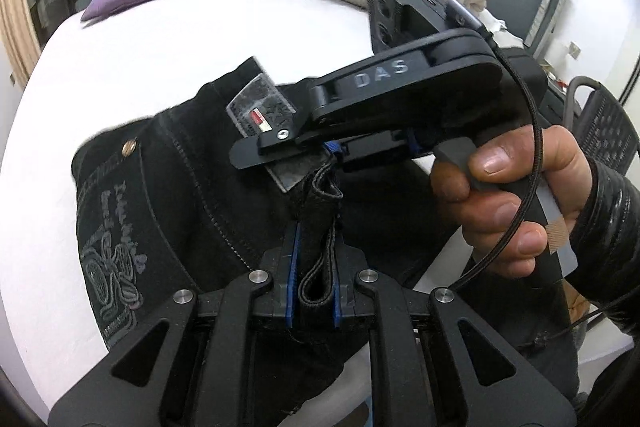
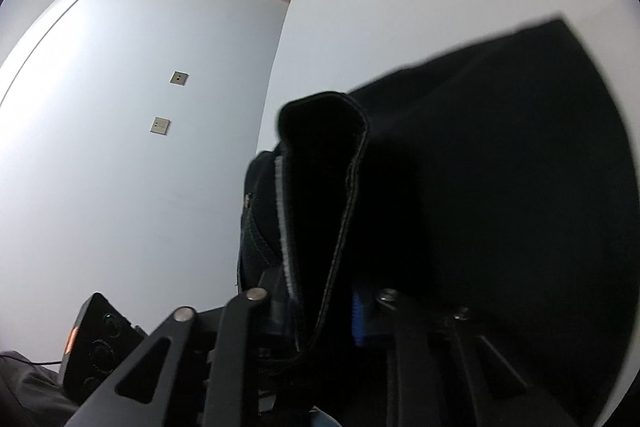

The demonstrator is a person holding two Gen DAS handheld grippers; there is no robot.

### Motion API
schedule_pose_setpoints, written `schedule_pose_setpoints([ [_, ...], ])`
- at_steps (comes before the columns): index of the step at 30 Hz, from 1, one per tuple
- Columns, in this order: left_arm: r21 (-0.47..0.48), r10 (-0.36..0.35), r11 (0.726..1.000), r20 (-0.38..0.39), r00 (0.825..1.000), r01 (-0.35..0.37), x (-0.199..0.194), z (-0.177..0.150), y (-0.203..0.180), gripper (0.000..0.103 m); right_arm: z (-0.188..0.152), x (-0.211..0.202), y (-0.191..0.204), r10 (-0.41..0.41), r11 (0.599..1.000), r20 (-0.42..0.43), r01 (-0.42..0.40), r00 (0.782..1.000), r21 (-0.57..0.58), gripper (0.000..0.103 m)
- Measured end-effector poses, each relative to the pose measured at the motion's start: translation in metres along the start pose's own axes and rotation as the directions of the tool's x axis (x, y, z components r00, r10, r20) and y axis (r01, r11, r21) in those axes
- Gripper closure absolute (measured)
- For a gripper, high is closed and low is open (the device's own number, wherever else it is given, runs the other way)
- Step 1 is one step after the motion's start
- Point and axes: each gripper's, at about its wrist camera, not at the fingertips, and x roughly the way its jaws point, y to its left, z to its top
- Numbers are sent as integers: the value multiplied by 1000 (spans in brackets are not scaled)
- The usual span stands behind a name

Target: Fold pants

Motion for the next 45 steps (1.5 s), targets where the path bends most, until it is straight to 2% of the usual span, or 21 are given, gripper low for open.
schedule_pose_setpoints([
  [8,80,-26,996,9,1000,25,20,31,-42,92,24,-46,-19,0,1000,52,0,999,1,89],
  [11,113,-33,993,-16,999,35,33,33,-59,92,34,-51,-32,-12,1000,49,11,999,23,89],
  [15,149,-32,988,-67,997,42,58,25,-73,92,24,-47,-46,-18,997,40,15,999,71,89],
  [17,162,-25,986,-99,995,41,72,22,-76,91,18,-45,-61,-44,995,31,41,999,92,85],
  [18,172,-27,984,-116,993,47,80,19,-79,88,18,-41,-64,-55,993,36,50,998,110,84],
  [20,178,-33,982,-123,992,55,85,19,-83,78,19,-36,-72,-9,988,63,-1,998,153,84],
  [21,173,-57,982,-130,990,80,85,21,-86,70,19,-34,-73,4,986,71,-16,997,164,83],
  [22,164,-100,979,-142,985,123,80,21,-86,54,19,-34,-70,-4,987,76,-8,997,158,78],
  [23,153,-128,977,-143,982,149,72,19,-83,48,19,-35,-66,-24,990,77,12,997,144,75],
  [25,108,-187,974,-106,977,198,48,17,-69,44,20,-42,-53,-82,990,96,70,992,120,59],
  [26,86,-206,973,-83,975,213,35,17,-61,42,19,-51,-49,-120,987,121,106,985,117,57],
  [27,60,-217,974,-55,975,220,22,17,-52,36,19,-58,-42,-161,983,146,144,976,116,50],
  [29,-15,-208,978,20,978,208,-3,14,-23,33,16,-78,-27,-265,963,194,248,944,109,50],
  [32,-139,-148,978,70,987,156,-16,11,28,33,10,-80,9,-184,983,227,180,956,39,66],
  [35,-227,-82,969,79,994,98,-2,19,75,33,1,-59,41,-127,988,175,141,976,-69,73],
  [37,-249,-51,966,74,996,68,9,28,101,33,-5,-31,46,-145,984,116,155,983,-82,76],
  [40,-244,-11,970,30,1000,18,43,33,119,35,-12,6,25,-199,980,55,199,978,4,78],
  [41,-258,-13,966,10,1000,15,52,28,123,37,-15,16,19,-226,974,39,225,973,20,84],
  [42,-263,-15,965,7,1000,16,55,27,126,39,-18,23,12,-269,963,33,268,963,30,103],
  [43,-259,-19,966,13,1000,22,55,22,126,39,-21,27,8,-291,956,40,289,956,47,103],
  [45,-243,-28,970,11,1000,30,55,12,121,39,-24,22,2,-256,965,54,251,965,79,103],
])
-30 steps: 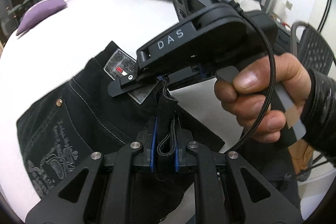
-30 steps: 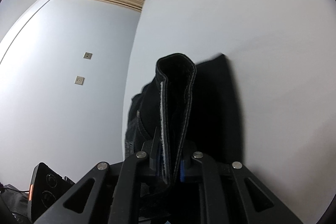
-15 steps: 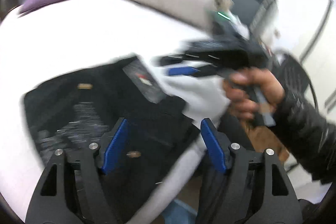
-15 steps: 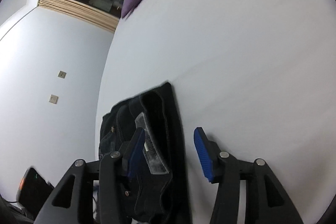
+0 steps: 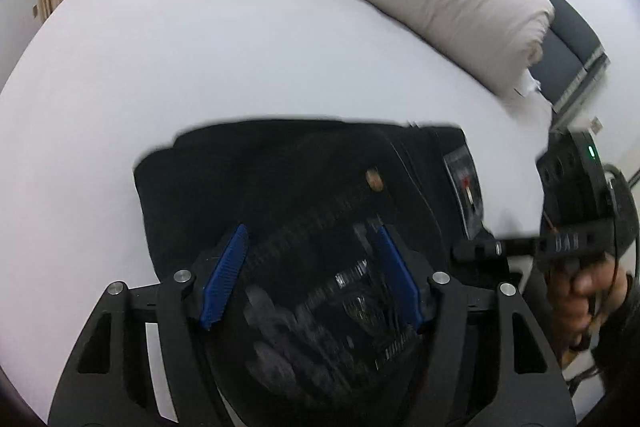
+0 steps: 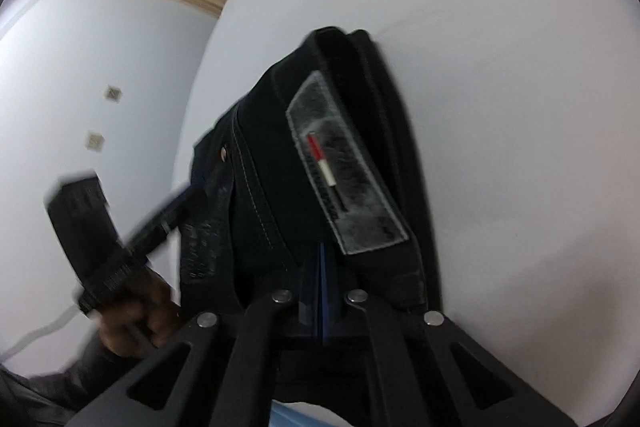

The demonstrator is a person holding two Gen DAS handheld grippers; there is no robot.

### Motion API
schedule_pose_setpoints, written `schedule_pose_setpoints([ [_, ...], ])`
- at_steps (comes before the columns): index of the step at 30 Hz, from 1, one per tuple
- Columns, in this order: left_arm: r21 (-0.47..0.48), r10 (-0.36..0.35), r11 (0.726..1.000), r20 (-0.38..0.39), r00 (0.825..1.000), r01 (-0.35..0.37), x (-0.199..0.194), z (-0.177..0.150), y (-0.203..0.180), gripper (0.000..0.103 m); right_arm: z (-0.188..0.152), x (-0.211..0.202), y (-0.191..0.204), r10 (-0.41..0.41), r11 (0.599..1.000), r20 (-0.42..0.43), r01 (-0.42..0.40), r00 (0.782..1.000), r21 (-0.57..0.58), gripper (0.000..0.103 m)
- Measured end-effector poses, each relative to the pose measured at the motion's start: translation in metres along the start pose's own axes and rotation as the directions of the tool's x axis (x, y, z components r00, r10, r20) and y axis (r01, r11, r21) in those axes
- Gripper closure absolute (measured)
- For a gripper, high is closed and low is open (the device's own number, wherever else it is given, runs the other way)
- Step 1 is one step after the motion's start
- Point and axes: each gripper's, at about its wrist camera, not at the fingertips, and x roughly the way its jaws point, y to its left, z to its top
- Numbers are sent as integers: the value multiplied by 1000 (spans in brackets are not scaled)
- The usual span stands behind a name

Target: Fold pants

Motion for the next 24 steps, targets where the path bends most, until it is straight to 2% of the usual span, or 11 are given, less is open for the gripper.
schedule_pose_setpoints([
  [6,127,-8,992,10,1000,7,-27,-46,-26,39,-3,4,5,-26,999,11,26,1000,-20,103],
  [9,241,11,970,10,1000,-13,-30,-74,-46,37,-7,7,10,-34,999,23,35,999,-26,103],
  [11,309,37,950,29,999,-44,-29,-95,-64,37,-9,-7,-1,-19,1000,39,20,999,-19,103],
  [14,318,37,947,50,998,-51,-32,-105,-66,37,-21,-26,-20,-3,999,80,6,997,-32,103],
  [18,311,8,950,53,999,-24,-49,-107,-63,37,-32,-44,-22,-6,999,119,11,993,-42,103],
  [20,286,-14,958,60,998,-4,-65,-106,-56,36,-38,-61,-26,-16,998,137,24,990,-51,92],
  [21,263,-19,965,71,997,-1,-75,-104,-50,36,-39,-69,-25,-30,998,154,39,988,-54,68],
  [22,217,-17,976,104,994,-6,-88,-100,-39,34,-38,-79,-24,-36,998,183,47,982,-51,49],
  [23,150,-10,989,145,989,-12,-100,-94,-25,31,-37,-85,-23,-32,998,204,43,979,-50,44],
  [24,86,-5,996,171,985,-10,-109,-89,-12,21,-32,-93,-23,-28,998,233,41,972,-51,43],
])
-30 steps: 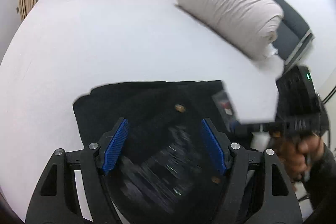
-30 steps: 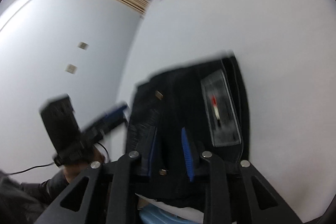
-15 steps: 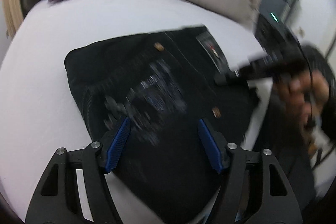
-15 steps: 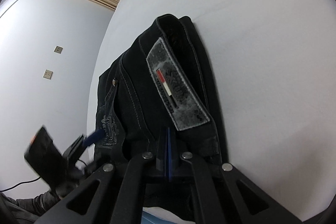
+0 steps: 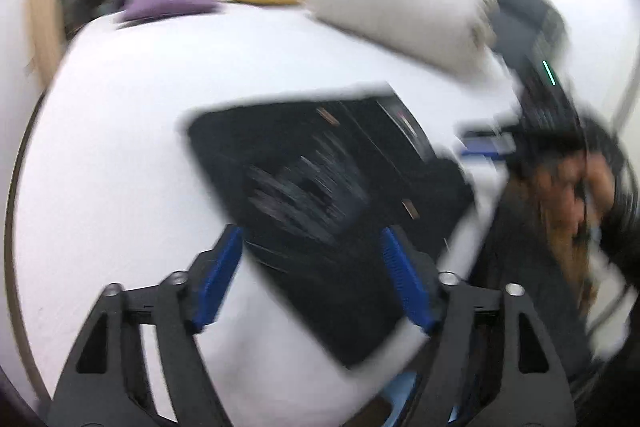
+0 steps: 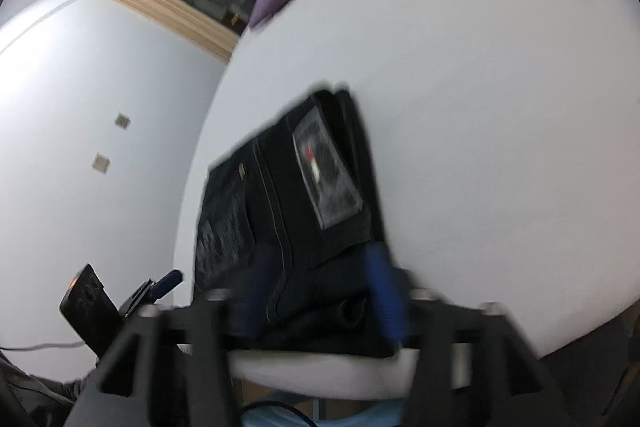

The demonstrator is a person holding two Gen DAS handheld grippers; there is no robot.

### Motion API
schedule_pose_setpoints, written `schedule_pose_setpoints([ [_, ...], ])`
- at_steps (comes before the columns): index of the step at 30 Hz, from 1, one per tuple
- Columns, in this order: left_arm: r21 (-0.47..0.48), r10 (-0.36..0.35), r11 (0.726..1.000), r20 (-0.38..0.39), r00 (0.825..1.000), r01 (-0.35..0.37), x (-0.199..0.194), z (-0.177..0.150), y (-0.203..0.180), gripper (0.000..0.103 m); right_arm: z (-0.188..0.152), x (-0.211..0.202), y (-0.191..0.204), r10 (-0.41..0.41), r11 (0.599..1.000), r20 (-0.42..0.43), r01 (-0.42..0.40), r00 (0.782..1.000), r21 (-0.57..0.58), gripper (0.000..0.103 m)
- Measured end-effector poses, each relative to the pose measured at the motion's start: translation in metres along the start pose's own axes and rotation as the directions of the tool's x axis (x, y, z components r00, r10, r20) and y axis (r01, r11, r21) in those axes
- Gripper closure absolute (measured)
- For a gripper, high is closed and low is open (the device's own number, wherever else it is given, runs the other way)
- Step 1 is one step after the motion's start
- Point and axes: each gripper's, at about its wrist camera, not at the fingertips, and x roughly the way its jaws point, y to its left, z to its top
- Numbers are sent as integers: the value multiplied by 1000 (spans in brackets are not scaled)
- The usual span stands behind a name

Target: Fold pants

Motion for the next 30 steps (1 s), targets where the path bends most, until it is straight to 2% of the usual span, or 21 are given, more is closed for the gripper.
schedule_pose_setpoints([
  [1,-96,0,995,18,1000,1,-3,6,18,13,4,-2,0,4,1000,14,-4,1000,-1,43],
  [3,-229,-19,973,0,1000,18,6,14,43,12,18,2,0,2,1000,10,-2,1000,-4,43],
  [5,-359,-80,932,-54,995,55,28,19,64,12,30,16,-3,10,1000,-20,-10,1000,-22,43],
  [7,-445,-129,893,-91,987,75,47,21,76,12,40,33,-7,7,1000,-54,-8,999,-18,43],
  [10,-468,-176,879,-149,973,87,73,24,75,12,51,58,-22,4,1000,-116,-2,993,21,43],
  [12,-460,-203,883,-196,959,93,88,24,70,13,53,70,-28,17,999,-136,-10,991,48,46],
  [14,-404,-167,913,-235,958,60,97,27,59,20,52,78,-23,47,998,-147,-41,988,42,50],
  [15,-376,-151,926,-253,956,46,99,28,54,33,51,82,-19,37,999,-160,-33,986,28,54],
  [16,-347,-123,938,-276,953,21,101,29,49,40,49,86,-15,15,1000,-170,-15,985,2,55],
  [21,-281,-47,959,-309,950,-44,101,38,40,66,45,86,-12,0,1000,-166,0,986,-3,70],
  [27,-192,15,978,-307,952,-78,92,50,25,79,36,75,10,-82,995,-111,75,990,-65,82],
  [30,-169,26,982,-299,954,-80,77,52,27,82,34,67,19,-89,993,-78,82,993,-83,85],
])
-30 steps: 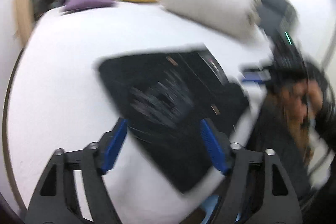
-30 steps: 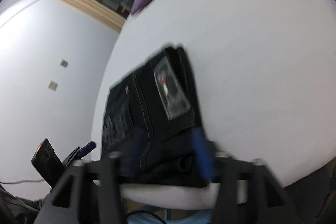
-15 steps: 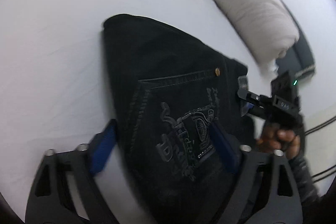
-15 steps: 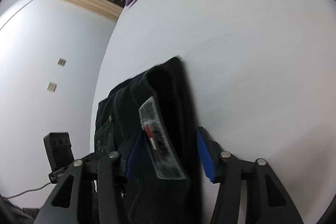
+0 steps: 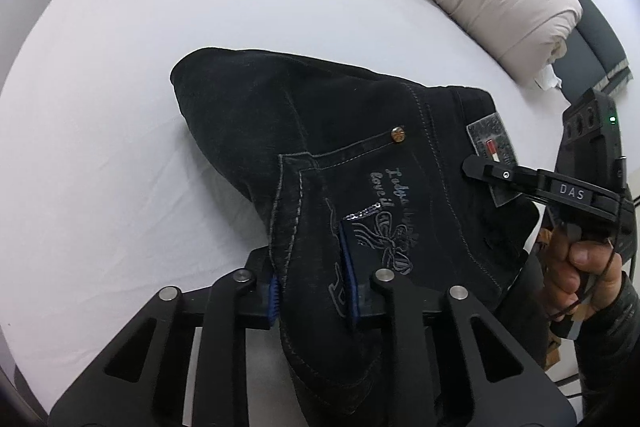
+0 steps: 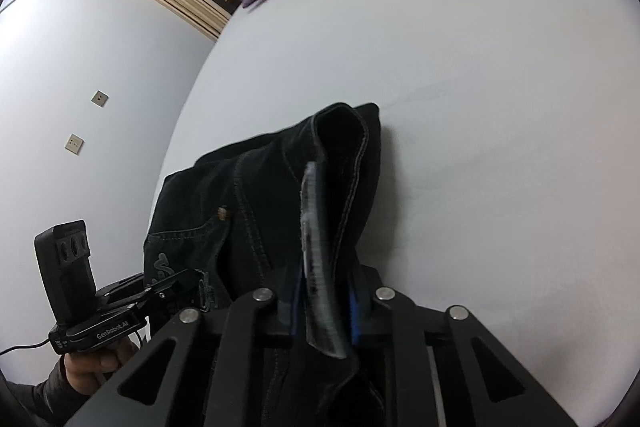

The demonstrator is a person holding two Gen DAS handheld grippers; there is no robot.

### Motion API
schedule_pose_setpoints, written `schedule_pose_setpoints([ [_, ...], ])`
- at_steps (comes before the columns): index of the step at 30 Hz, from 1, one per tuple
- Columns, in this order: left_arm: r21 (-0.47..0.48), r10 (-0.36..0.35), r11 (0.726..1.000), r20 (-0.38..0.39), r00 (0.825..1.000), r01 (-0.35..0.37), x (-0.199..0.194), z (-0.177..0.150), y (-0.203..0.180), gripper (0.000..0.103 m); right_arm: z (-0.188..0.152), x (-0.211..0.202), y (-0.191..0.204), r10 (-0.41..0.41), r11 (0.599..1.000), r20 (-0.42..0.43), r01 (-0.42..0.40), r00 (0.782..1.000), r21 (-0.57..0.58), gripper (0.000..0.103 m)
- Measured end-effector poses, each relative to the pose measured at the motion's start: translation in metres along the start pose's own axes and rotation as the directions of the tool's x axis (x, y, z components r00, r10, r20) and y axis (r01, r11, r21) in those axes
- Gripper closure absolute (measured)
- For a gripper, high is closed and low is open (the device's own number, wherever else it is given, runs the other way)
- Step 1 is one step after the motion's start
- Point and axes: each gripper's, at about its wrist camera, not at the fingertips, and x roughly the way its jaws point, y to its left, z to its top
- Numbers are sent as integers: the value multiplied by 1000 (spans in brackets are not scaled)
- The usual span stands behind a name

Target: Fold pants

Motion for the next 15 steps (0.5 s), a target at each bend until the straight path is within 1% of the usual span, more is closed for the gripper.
schedule_pose_setpoints([
  [7,22,-4,1000,38,999,3,-25,1,-5,84,0,-19,23,-15,999,45,17,999,-50,86],
  [11,33,13,999,75,997,-15,-41,5,-4,84,3,-26,32,-12,997,54,16,998,-75,86],
  [15,28,23,999,115,993,-26,-63,14,7,84,8,-31,36,2,995,66,4,998,-101,86],
])
